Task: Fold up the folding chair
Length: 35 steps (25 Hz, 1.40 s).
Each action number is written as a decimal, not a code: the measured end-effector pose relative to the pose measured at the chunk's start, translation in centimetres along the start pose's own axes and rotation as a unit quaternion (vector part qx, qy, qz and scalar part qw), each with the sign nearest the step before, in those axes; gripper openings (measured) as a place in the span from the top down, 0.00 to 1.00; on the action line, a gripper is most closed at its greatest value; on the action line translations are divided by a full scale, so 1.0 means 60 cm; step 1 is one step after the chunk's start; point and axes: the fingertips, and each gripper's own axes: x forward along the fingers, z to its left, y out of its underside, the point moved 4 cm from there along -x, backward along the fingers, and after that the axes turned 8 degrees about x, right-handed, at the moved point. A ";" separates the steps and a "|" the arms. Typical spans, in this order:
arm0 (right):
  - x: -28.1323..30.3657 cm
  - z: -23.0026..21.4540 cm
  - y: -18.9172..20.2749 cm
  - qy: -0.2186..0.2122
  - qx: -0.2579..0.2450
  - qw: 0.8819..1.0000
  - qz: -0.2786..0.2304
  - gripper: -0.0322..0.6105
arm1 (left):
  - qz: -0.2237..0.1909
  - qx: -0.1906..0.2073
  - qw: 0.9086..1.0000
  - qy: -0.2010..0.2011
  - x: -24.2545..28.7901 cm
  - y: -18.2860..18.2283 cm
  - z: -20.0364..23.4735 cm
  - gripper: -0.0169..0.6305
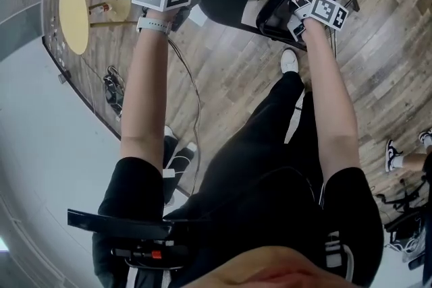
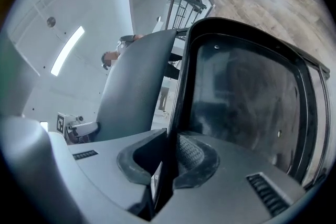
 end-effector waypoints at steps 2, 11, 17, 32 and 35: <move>0.002 0.000 0.001 0.002 -0.002 1.000 0.003 0.89 | -0.006 -0.006 1.000 -0.001 0.000 0.002 0.002 0.72; 0.003 -0.001 0.001 0.000 0.005 1.000 0.000 0.89 | -0.021 -0.007 1.000 -0.003 -0.001 0.002 0.006 0.72; 0.002 -0.001 0.000 0.002 0.000 1.000 0.006 0.89 | -0.026 -0.015 0.999 -0.011 0.000 0.003 0.003 0.72; -0.009 -0.009 -0.012 0.043 -0.027 0.997 0.053 0.79 | -0.059 -0.052 0.994 -0.071 -0.017 0.001 0.002 0.71; -0.022 -0.009 -0.020 0.083 -0.069 0.993 0.053 0.74 | -0.118 -0.061 0.984 -0.116 -0.059 -0.009 0.016 0.70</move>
